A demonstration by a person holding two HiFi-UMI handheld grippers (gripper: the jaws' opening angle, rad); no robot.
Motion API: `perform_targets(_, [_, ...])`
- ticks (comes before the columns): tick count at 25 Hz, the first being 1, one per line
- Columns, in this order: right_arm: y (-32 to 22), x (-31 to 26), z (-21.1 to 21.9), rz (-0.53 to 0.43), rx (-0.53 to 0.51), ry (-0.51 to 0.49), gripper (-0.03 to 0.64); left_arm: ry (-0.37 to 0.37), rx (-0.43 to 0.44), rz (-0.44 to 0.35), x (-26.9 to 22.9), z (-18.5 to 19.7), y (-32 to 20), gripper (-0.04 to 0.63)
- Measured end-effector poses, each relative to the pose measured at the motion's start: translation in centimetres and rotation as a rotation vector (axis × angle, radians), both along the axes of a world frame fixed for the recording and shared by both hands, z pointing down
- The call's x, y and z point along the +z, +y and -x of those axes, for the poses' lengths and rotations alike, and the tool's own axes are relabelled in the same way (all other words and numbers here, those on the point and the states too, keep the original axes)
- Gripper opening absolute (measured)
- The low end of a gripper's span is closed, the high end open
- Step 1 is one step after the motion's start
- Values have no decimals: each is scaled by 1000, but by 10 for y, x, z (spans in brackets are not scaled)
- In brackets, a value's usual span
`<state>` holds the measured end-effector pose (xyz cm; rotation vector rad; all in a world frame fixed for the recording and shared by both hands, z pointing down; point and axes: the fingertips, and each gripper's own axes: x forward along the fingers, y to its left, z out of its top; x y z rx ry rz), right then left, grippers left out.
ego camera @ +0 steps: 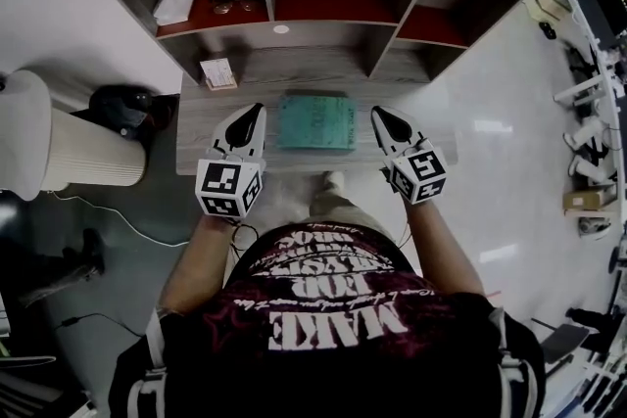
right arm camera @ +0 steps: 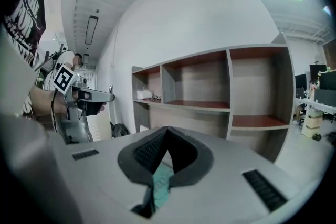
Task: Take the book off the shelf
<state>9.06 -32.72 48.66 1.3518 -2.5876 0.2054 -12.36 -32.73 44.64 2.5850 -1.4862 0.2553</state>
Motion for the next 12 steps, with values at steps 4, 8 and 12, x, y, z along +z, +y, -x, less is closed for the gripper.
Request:
perform_targets(4, [3, -30, 3, -38, 4, -22, 3, 0, -3, -56, -31, 5, 7, 8])
perform_targets(8, [12, -58, 4, -77, 6, -19, 3, 26, -24, -88, -58, 13, 15, 8])
perform_targets(12, [19, -86, 3, -114, 8, -15, 3, 151, -48, -95, -93, 23, 21, 8])
